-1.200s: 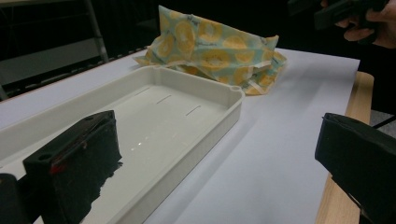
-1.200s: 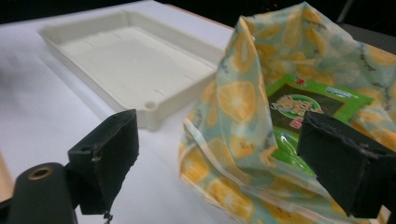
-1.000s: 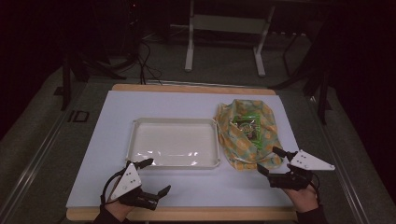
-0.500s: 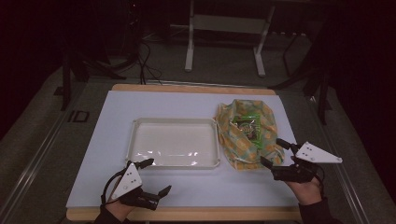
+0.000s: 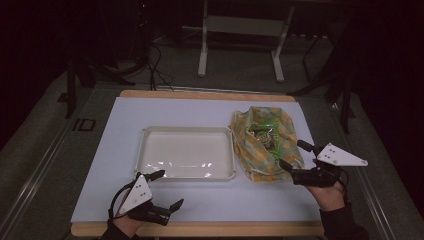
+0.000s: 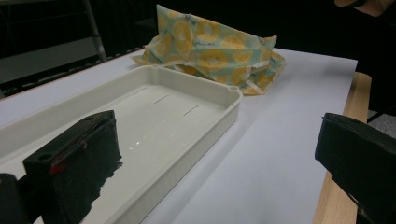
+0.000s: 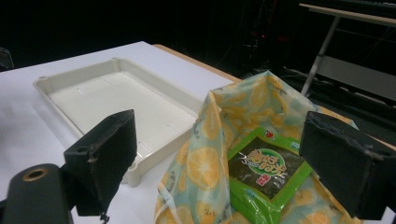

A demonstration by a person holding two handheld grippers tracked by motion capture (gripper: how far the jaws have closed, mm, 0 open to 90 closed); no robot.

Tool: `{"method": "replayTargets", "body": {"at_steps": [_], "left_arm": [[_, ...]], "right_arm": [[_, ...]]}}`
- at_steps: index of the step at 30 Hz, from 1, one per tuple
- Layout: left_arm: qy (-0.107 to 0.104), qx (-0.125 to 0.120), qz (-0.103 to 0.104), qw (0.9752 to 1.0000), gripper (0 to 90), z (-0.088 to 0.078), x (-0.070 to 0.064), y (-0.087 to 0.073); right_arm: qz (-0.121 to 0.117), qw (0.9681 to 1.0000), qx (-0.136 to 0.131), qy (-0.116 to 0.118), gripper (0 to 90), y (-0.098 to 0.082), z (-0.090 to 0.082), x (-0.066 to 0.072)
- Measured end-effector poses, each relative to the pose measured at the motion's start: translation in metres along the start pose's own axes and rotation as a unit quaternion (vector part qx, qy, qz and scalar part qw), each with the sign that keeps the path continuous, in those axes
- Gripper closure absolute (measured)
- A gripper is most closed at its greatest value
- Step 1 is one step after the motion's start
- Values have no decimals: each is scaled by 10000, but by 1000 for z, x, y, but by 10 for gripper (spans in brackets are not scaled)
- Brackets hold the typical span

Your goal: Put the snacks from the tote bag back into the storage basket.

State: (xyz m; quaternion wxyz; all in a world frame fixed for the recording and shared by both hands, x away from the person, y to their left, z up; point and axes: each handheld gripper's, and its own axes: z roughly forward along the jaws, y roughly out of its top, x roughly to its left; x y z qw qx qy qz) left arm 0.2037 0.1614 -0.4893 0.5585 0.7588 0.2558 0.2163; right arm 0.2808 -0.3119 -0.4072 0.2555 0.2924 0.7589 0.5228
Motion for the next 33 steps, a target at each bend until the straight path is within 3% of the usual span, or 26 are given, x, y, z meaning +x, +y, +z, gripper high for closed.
{"method": "replayTargets", "body": {"at_steps": [18, 33], "left_arm": [[-32, -11, 9, 10000, 4, 1, -1, 0], [-49, 4, 8, 10000, 4, 1, 0, 0]], "right_arm": [[52, 9998, -84, -156, 126, 16, 20, -19], [80, 9991, 84, -417, 137, 19, 39, -43]]}}
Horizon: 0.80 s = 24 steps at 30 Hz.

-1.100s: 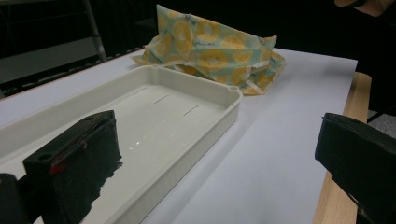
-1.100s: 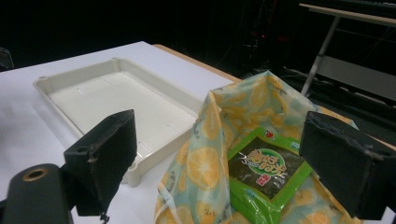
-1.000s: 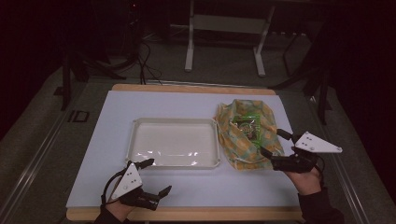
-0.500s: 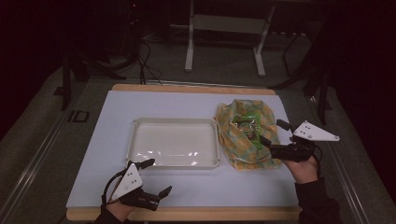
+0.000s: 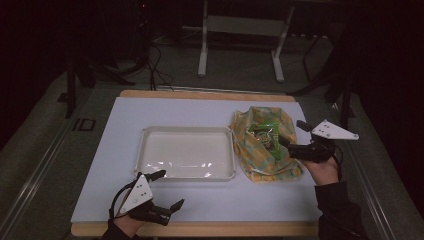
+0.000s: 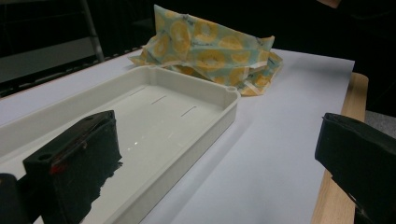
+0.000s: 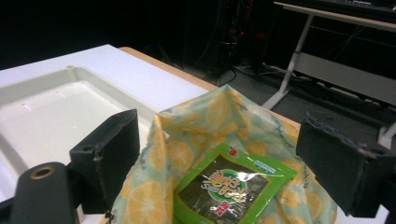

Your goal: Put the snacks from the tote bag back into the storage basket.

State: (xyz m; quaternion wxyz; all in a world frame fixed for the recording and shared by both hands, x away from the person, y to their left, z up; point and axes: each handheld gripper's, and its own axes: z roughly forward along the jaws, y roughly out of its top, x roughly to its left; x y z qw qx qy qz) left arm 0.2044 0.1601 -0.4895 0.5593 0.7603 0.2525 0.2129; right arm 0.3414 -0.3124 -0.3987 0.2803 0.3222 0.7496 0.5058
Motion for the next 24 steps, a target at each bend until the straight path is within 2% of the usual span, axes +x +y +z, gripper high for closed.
{"method": "replayTargets", "body": {"at_steps": [4, 9, 12, 24], "left_arm": [[-2, -1, -1, 10000, 4, 0, 0, 0], [-26, 11, 0, 10000, 4, 0, 0, 0], [-28, 13, 5, 10000, 4, 0, -1, 0], [-23, 23, 26, 10000, 4, 1, -1, 0]], "right_arm": [[38, 9999, 95, -33, 173, -2, 7, -5], [224, 9995, 210, -55, 186, -7, 17, -10], [355, 9990, 285, 22, 206, -11, 24, -14], [651, 9963, 568, -4, 255, -30, 48, -29]]}}
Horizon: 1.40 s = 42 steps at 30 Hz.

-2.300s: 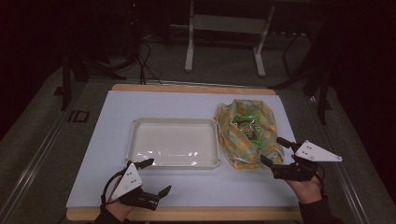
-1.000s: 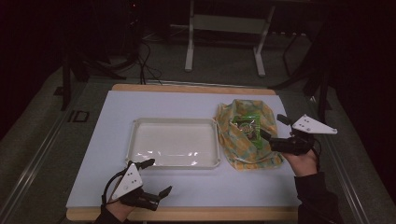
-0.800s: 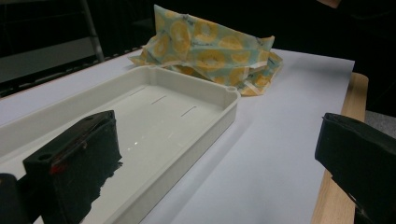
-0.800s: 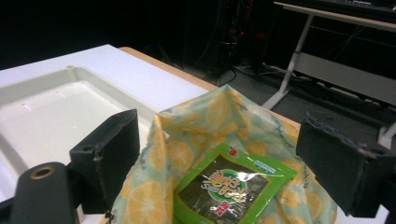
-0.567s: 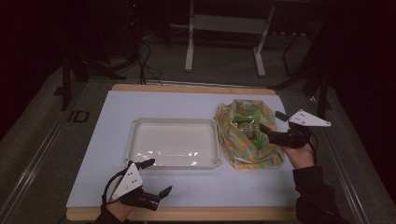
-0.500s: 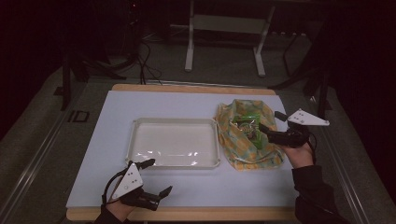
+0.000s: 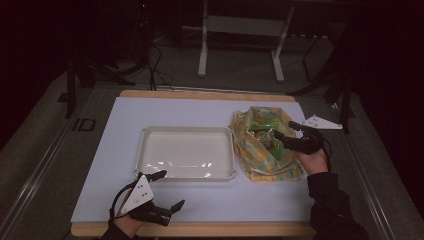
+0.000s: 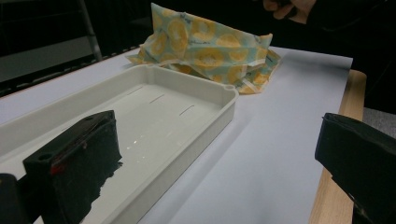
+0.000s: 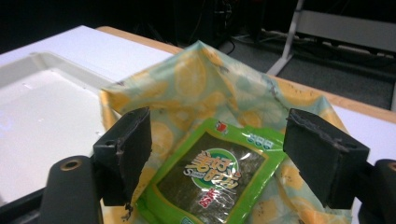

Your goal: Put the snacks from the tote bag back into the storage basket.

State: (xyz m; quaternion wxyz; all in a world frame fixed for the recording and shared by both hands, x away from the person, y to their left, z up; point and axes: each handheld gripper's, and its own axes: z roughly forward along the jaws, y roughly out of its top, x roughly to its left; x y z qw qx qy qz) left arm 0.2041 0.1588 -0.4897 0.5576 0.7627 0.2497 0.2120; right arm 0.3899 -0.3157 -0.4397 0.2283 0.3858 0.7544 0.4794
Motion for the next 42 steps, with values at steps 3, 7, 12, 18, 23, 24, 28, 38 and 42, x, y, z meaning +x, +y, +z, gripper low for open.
{"method": "replayTargets", "body": {"at_steps": [3, 7, 12, 18, 23, 24, 28, 38, 42], "left_arm": [[2, -2, 0, 10000, 4, 0, 0, 0], [2, 3, 6, 10000, 4, 0, 0, 0], [0, 5, 7, 10000, 4, 0, 0, 0], [1, 12, 25, 10000, 4, 1, 0, 0], [-4, 26, 30, 10000, 4, 1, 0, 0], [-4, 28, 29, 10000, 4, 1, 0, 0], [-30, 21, 22, 10000, 4, 2, -1, 0], [-52, 51, -16, 10000, 4, 3, -1, 0], [-84, 56, 18, 9999, 4, 3, -3, 0]], "right_arm": [[-6, 9999, 121, -25, 257, -4, 7, -2], [32, 9996, 258, -56, 305, -8, 16, -6], [114, 9991, 405, -35, 364, -13, 26, -13], [251, 9984, 502, -97, 394, -21, 37, -20], [263, 9972, 660, -228, 423, -26, 45, -25], [284, 9972, 647, -227, 430, -28, 46, -27], [348, 9963, 751, -218, 441, -33, 51, -31], [488, 9936, 975, -311, 453, -43, 58, -34], [516, 9936, 932, -389, 428, -45, 57, -35]]}}
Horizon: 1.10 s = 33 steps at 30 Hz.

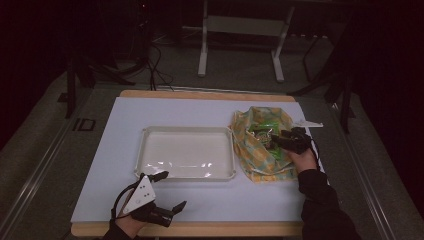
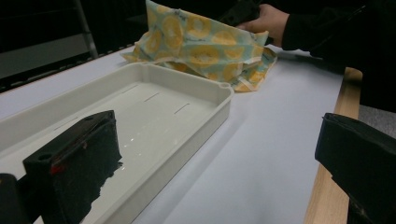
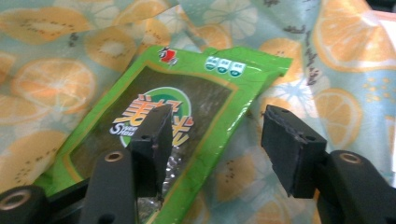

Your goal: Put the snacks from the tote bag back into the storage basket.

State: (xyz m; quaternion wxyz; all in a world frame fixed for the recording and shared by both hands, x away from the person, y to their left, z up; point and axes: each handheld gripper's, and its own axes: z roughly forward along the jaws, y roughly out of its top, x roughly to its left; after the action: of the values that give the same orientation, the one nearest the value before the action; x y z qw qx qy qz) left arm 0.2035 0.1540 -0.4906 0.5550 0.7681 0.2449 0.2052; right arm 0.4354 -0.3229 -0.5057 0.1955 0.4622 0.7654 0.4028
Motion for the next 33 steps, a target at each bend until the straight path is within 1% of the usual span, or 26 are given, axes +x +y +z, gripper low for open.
{"method": "replayTargets", "body": {"at_steps": [1, 2, 3, 10, 13, 14, 17, 19, 21, 26, 29, 31, 33], "left_arm": [[-8, -6, 3, 10000, 4, 0, 0, 0], [-12, 10, 17, 10000, 4, 1, 0, 0], [-6, 12, 17, 10000, 4, 1, 0, 0], [2, 4, 5, 10000, 4, 0, 0, 0], [-4, 4, 7, 10000, 4, 0, 0, 0], [-4, 4, 7, 10000, 4, 0, 0, 0], [-3, 3, 10, 10000, 4, 0, 0, 0], [-6, 5, 10, 10000, 4, 0, 0, 0], [-13, -2, 11, 10000, 4, 0, 0, 0], [-13, -4, 21, 10000, 4, 0, 0, 0], [-15, -1, 22, 10000, 4, 0, 0, 0], [-15, -4, 25, 10000, 4, 0, 0, 0], [-6, 1, 25, 10000, 4, 0, 0, 0]], "right_arm": [[-31, 10000, -11, -7, 430, 0, 0, 0], [73, 9991, 299, 301, 496, 0, 4, -2], [178, 9978, 447, 453, 516, 0, 7, -4], [239, 9976, 490, 434, 534, -1, 10, -4], [332, 9962, 589, 542, 550, -2, 13, -6], [332, 9962, 589, 542, 550, -2, 13, -6], [258, 9957, 714, 530, 570, -4, 17, -4], [182, 9961, 730, 459, 583, -5, 18, -1], [79, 9961, 787, 394, 636, -5, 19, 3], [-35, 9953, 895, 379, 774, -4, 20, 8], [-2, 9950, 940, 326, 854, -3, 19, 10], [20, 9952, 930, 306, 863, -3, 18, 10], [7, 9956, 918, 209, 877, -2, 17, 13]]}}
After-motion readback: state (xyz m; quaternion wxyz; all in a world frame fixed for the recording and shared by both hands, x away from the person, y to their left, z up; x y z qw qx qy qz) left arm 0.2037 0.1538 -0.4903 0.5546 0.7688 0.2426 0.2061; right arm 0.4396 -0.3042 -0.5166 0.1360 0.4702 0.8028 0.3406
